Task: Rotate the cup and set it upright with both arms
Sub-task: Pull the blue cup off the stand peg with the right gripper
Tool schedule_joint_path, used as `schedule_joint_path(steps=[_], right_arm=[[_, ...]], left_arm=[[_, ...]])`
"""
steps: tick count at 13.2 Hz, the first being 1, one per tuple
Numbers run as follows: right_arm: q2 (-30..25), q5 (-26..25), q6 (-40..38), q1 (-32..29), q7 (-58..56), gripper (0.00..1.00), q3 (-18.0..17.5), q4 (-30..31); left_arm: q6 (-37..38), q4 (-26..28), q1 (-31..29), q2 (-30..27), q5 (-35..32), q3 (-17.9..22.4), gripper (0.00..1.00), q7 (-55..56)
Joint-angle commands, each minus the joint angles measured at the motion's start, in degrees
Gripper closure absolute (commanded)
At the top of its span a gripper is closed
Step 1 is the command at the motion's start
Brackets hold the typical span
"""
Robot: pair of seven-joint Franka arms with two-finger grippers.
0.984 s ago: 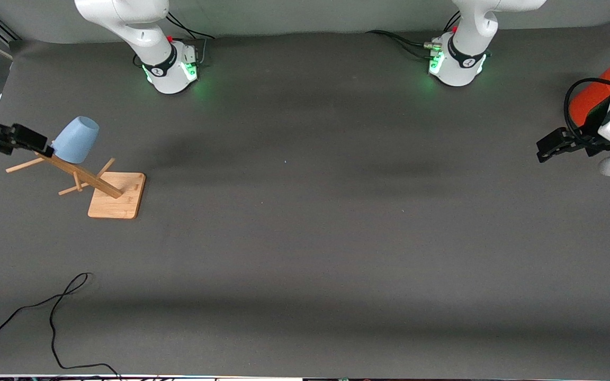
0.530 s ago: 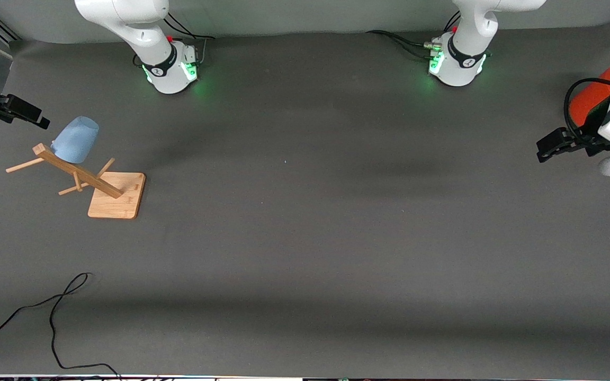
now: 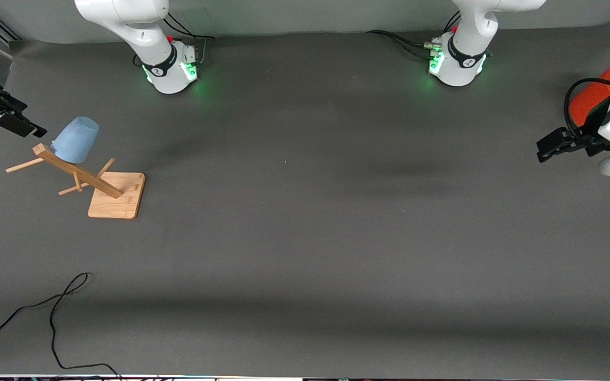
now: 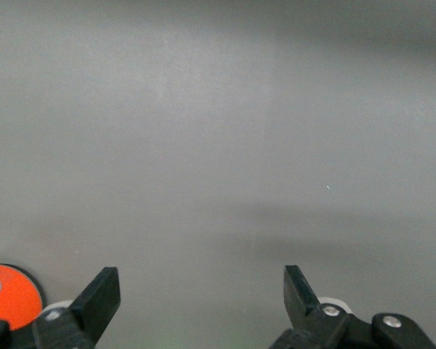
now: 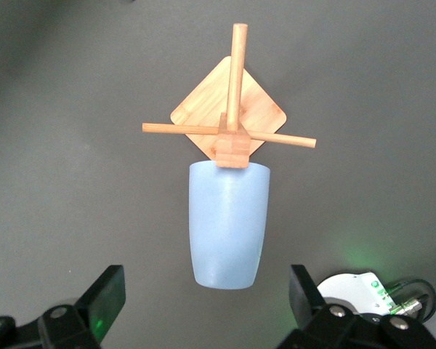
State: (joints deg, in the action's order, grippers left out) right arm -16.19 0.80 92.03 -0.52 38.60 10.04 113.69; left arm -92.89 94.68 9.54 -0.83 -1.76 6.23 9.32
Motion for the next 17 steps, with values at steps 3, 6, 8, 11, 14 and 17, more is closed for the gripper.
schedule_joint_path(steps=[3, 6, 8, 11, 14, 17], right_arm=[[-1.1, -0.9, 8.4, 0.3, 1.9, 0.00, 0.0, 9.4], [-1.2, -0.9, 13.9, 0.4, 1.2, 0.00, 1.1, 14.5], [-0.6, -0.9, 15.7, 0.4, 1.2, 0.00, 1.2, 16.1], [0.4, -0.9, 17.6, 0.3, 0.7, 0.00, 1.3, 17.7], [0.5, -0.9, 17.8, 0.3, 0.7, 0.10, 1.3, 18.1], [0.3, -0.9, 17.5, 0.3, 0.1, 0.72, 1.3, 18.0]], left_arm=[[1.3, -1.2, -0.1, 0.3, -0.6, 0.1, 0.00, -1.0], [1.7, -1.2, -0.1, 0.4, -0.5, 0.1, 0.00, -1.1], [1.6, -1.2, -0.2, 0.4, -0.5, 0.1, 0.00, -0.9], [1.7, -1.2, -0.3, 0.4, -0.5, 0.1, 0.00, -0.9], [1.7, -1.2, -0.3, 0.5, -0.5, 0.1, 0.00, -0.9], [1.8, -1.2, -0.2, 0.6, -0.7, 0.0, 0.00, -0.2]])
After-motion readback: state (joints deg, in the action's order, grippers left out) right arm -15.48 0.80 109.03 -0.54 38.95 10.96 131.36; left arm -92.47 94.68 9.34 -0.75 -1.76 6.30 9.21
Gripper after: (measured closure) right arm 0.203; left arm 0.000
